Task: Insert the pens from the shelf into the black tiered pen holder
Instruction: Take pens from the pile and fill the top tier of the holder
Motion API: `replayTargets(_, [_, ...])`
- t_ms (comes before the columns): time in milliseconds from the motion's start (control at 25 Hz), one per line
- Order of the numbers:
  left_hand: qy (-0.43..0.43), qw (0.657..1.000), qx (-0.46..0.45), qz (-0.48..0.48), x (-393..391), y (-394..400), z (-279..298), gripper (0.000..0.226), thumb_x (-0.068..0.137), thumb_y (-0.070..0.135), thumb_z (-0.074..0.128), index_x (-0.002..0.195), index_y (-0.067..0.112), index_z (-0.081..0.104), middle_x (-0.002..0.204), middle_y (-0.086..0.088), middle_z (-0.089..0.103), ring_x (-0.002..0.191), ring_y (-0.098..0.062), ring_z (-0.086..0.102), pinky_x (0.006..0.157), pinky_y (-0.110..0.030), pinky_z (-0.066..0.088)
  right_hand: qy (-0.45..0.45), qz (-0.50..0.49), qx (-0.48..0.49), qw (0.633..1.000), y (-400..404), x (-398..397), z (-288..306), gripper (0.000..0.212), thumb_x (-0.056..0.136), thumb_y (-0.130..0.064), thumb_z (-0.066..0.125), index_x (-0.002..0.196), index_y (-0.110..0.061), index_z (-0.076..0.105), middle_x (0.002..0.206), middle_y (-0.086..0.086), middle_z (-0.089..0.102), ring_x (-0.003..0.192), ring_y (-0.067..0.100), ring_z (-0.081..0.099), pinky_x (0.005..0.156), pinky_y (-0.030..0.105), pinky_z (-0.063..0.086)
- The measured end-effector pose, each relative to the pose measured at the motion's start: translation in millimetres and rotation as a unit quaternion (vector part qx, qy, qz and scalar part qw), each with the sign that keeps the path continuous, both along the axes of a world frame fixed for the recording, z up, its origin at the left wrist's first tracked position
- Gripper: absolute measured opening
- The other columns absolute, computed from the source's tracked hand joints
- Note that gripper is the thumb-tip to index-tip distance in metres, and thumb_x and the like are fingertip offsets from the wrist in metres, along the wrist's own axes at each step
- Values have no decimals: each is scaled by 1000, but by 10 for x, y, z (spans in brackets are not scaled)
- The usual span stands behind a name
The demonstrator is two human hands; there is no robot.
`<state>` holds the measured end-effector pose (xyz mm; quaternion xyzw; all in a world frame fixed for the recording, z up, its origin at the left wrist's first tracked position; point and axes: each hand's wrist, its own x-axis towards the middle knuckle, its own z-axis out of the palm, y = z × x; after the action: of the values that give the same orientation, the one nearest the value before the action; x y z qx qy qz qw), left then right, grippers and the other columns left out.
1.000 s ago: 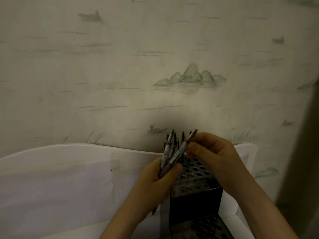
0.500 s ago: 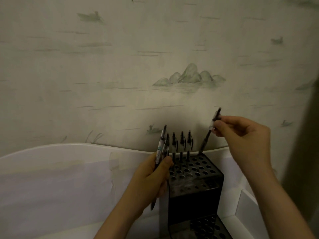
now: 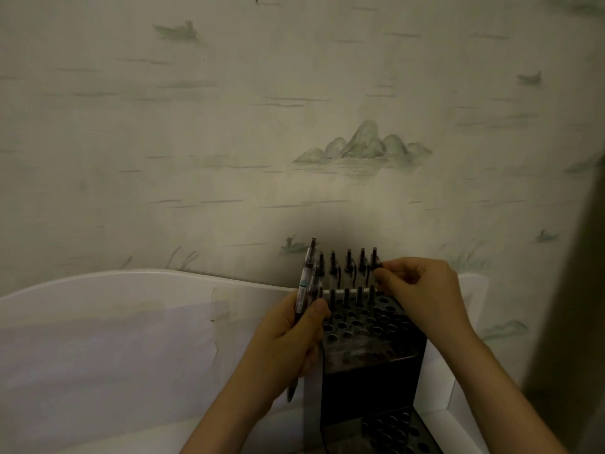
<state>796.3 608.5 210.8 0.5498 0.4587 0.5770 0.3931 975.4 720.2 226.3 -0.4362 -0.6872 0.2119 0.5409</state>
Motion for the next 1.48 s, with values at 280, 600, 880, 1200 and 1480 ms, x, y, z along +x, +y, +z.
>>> replayTargets(280, [-18, 999, -22, -17, 13, -8, 26, 28, 102, 15, 36, 97, 1, 59, 59, -5, 40, 45, -14, 33, 43, -24, 27, 2, -34, 50, 998, -97, 36, -1, 27, 79, -17, 78, 105, -18, 73, 82, -13, 70, 74, -5, 65, 68, 2, 46])
replayTargets(600, [15, 999, -10, -45, 79, -17, 39, 28, 102, 16, 36, 90, 5, 58, 59, -5, 49, 46, -17, 42, 48, -30, 32, 11, 200, 38, 979, -532, -134, 85, 20, 75, -32, 73, 89, -19, 77, 82, -5, 73, 77, 14, 70, 71, 27, 58])
replayTargets(880, [16, 999, 18, -46, 109, -33, 91, 25, 102, 13, 36, 96, -3, 55, 58, -5, 52, 46, -19, 47, 45, -26, 39, 121, 220, -47, 967, -575, -80, 200, 9, 79, -6, 72, 86, -10, 76, 79, 4, 76, 77, 20, 73, 71, 24, 57])
replayTargets(1200, [60, 998, 12, -19, 34, -19, 68, 25, 103, 14, 37, 102, 8, 62, 64, -5, 59, 45, -20, 52, 40, -21, 39, 291, 67, 56, 953, -424, 250, 552, 9, 81, -5, 71, 89, -2, 72, 73, 9, 74, 66, 20, 72, 68, 27, 60])
replayTargets(1480, [107, 994, 32, 8, -15, -6, 64, 23, 101, 17, 43, 99, 18, 66, 58, -6, 54, 43, -12, 48, 41, -18, 37, 109, -32, 106, 988, -164, 197, 325, 10, 84, -14, 72, 87, -23, 73, 73, -9, 73, 70, 5, 71, 74, 25, 58])
